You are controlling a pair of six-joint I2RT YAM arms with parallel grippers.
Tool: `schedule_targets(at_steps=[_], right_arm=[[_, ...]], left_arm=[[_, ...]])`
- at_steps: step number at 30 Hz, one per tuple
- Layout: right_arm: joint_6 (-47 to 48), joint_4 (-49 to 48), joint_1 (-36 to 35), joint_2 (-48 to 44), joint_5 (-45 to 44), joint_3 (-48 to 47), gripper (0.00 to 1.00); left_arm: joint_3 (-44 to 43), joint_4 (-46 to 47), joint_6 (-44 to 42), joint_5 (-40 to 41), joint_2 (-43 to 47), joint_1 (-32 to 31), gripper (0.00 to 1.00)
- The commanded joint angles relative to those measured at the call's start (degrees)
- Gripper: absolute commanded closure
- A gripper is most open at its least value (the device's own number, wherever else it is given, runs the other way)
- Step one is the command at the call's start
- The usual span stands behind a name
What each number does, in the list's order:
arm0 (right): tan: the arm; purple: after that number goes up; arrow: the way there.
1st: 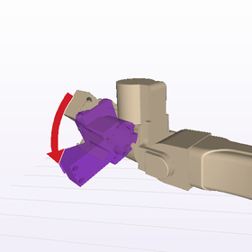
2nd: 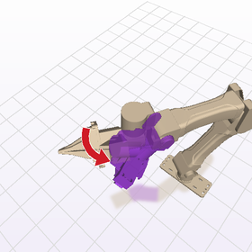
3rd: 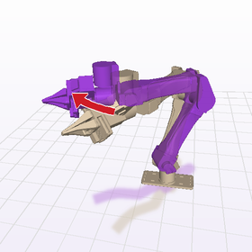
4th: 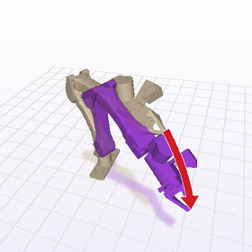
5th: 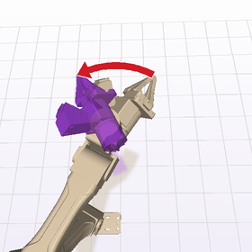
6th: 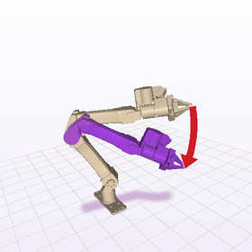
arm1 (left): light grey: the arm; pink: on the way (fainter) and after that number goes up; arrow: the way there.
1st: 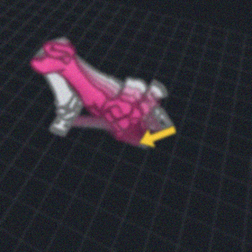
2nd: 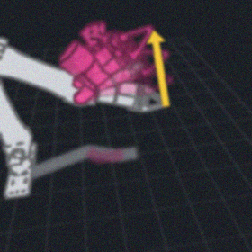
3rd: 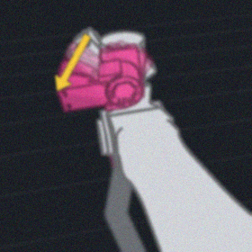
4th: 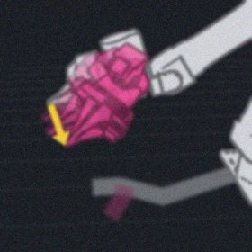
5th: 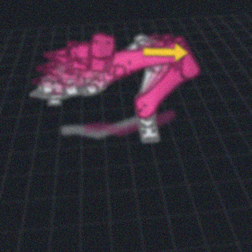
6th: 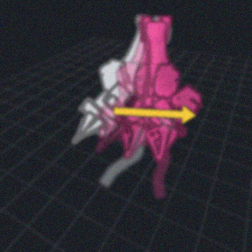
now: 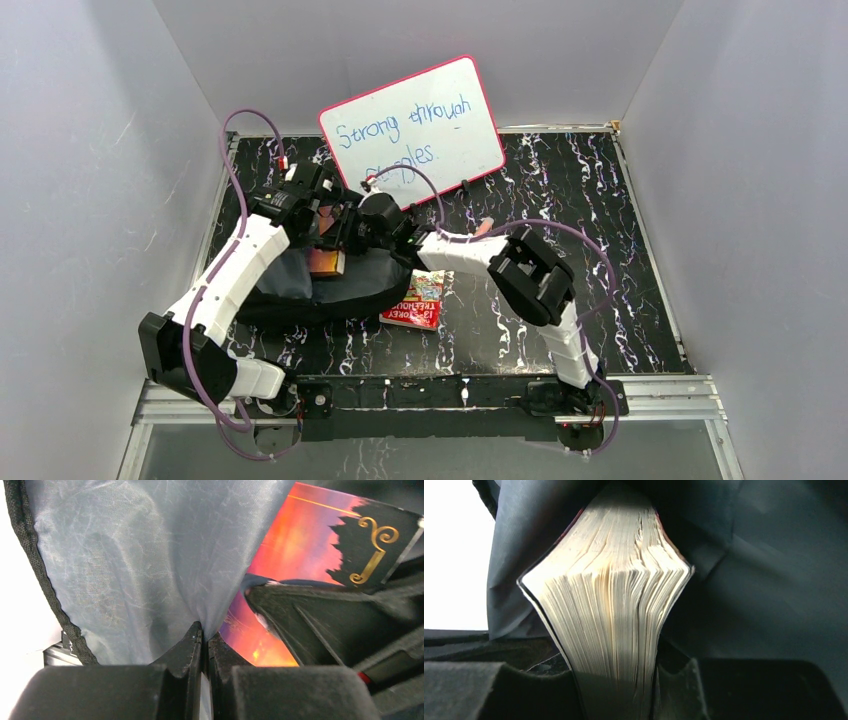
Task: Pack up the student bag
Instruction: Place the book in the student bag.
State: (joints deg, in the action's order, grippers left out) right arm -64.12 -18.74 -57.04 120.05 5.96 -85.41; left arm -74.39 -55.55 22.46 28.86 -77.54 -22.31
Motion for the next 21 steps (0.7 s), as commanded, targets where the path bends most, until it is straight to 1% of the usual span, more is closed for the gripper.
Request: schedule_targets(at_steps=[1, 5, 10, 11, 14, 17, 19, 21], right_arm=[[-3.55, -17.10, -0.44, 1.76, 4.13, -6.36, 1.00], [-3.40, -16.19, -0.46, 6.27, 6.07, -10.19, 1.00], [-0.80, -8.63, -0.86, 11.96, 7.75, -17.74, 1.00], [-0.20, -7.45, -0.92, 12.72, 7.75, -18.68, 0.96], [2.21, -2.50, -0.96, 13.47, 6.84, -20.68, 0.72], [4.62, 1.20, -0.96, 11.94, 4.41, -20.29, 0.51], [6.52, 4.26, -0.97, 10.48, 2.46, -20.35, 0.40], [8.39, 7.40, -0.97, 8.90, 0.91, -20.49, 0.31]], left_arm=[[-3.50, 0.38, -0.46, 0.07, 2.83, -0.02, 1.00], [-3.28, 0.28, -0.73, 0.72, 2.75, 0.06, 1.00], [-3.14, -0.27, -1.07, 2.30, 2.01, 0.52, 1.00], [-3.11, -0.57, -1.17, 2.78, 1.77, 0.92, 1.00], [-2.73, -0.80, -1.97, 3.49, 1.11, 2.93, 1.00], [-2.02, 0.17, -2.94, 3.25, 0.90, 5.32, 1.00], [-1.74, 0.84, -3.20, 2.81, 0.85, 6.44, 1.00], [-1.71, 0.64, -3.06, 2.52, 0.37, 7.33, 1.00]])
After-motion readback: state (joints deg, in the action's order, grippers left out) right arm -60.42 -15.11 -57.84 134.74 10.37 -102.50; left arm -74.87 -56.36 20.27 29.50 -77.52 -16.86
